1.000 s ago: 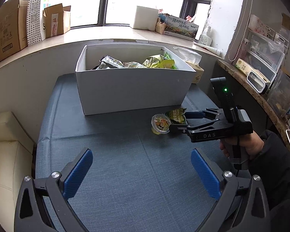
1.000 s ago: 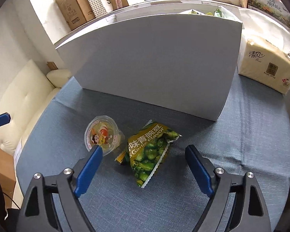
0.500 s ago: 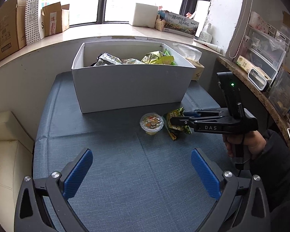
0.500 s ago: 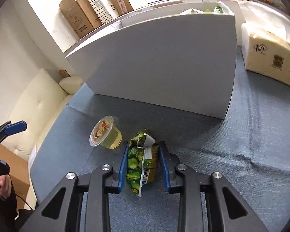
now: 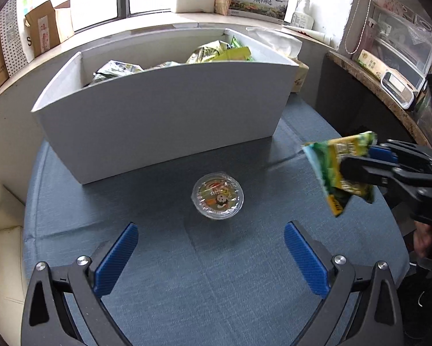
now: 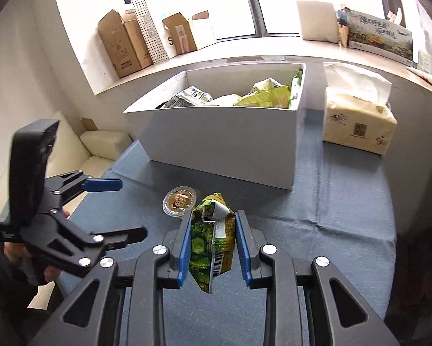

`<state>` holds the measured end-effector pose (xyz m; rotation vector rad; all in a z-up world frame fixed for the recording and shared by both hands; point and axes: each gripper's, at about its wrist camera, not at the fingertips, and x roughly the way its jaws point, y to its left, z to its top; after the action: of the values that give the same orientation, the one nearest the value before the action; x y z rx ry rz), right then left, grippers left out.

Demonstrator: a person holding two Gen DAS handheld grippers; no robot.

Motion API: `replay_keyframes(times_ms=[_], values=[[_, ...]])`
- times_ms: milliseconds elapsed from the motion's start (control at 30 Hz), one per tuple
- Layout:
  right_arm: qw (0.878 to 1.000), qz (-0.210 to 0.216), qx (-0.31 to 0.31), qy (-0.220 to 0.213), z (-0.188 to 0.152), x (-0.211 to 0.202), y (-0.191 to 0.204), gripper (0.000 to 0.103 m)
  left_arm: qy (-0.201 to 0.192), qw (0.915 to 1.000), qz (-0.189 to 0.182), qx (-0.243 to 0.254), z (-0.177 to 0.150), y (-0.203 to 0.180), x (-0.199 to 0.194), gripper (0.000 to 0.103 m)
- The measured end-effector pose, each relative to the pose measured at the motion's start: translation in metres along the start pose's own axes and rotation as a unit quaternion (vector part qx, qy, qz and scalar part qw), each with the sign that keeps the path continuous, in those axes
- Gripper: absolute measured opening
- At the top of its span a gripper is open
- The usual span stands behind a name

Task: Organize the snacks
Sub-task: 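Grasp the green pea pack with the right tool while the left tool grasps the last jelly cup, then carry the pea pack and jelly cup over the box and release them inside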

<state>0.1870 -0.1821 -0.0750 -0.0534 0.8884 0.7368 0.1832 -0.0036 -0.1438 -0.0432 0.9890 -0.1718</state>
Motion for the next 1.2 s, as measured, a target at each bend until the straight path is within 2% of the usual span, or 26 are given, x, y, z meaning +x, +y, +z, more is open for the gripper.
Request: replay_keyframes(times_ms=[67,167,233,267,300,333,367,600,867,1033,1200], values=[[1.000,-0.004,0.014,-0.009,-0.008,-0.012,-0.005,0.030,0.007,0.9999,-0.011,-0.001,0.006,-0.002,0.016,0.103],[0.999,-0.020,0.034,-0.012,-0.021,-0.023,-0.015,0.030,0.014,0.9999,0.002,0.005,0.013,-0.004,0.035,0.103],[0.998,-0.021,0.052,-0.013,-0.029,-0.030,-0.023,0.030,0.014,0.9999,-0.003,0.006,0.016,-0.004,0.042,0.094],[0.998,-0.021,0.059,-0.015,-0.033,-0.033,-0.026,0.030,0.019,0.9998,-0.009,0.005,0.017,-0.003,0.047,0.082],[0.998,-0.021,0.065,-0.015,-0.037,-0.035,-0.030,0.030,0.024,0.9997,-0.011,0.002,0.018,-0.002,0.051,0.064],[0.997,-0.021,0.070,-0.015,-0.039,-0.036,-0.032,0.030,0.031,0.9994,-0.012,-0.002,0.019,0.000,0.057,0.052],[0.997,-0.022,0.073,-0.014,-0.041,-0.036,-0.034,0.030,0.028,0.9995,-0.017,-0.005,0.020,0.002,0.057,0.050],[0.997,-0.015,0.069,-0.012,-0.042,-0.030,-0.030,0.030,0.006,0.9995,-0.023,-0.022,0.019,0.011,0.031,0.049],[0.999,0.005,0.053,-0.009,-0.034,-0.021,-0.013,0.030,-0.040,0.9980,-0.030,-0.039,0.016,0.026,-0.035,0.049],[0.999,0.025,0.035,-0.028,-0.007,-0.026,0.003,0.030,-0.100,0.9937,-0.025,-0.043,0.024,0.039,-0.098,0.049],[0.997,0.036,0.011,-0.066,0.042,-0.037,0.018,0.030,-0.143,0.9886,-0.022,-0.042,0.054,0.054,-0.139,0.049]])
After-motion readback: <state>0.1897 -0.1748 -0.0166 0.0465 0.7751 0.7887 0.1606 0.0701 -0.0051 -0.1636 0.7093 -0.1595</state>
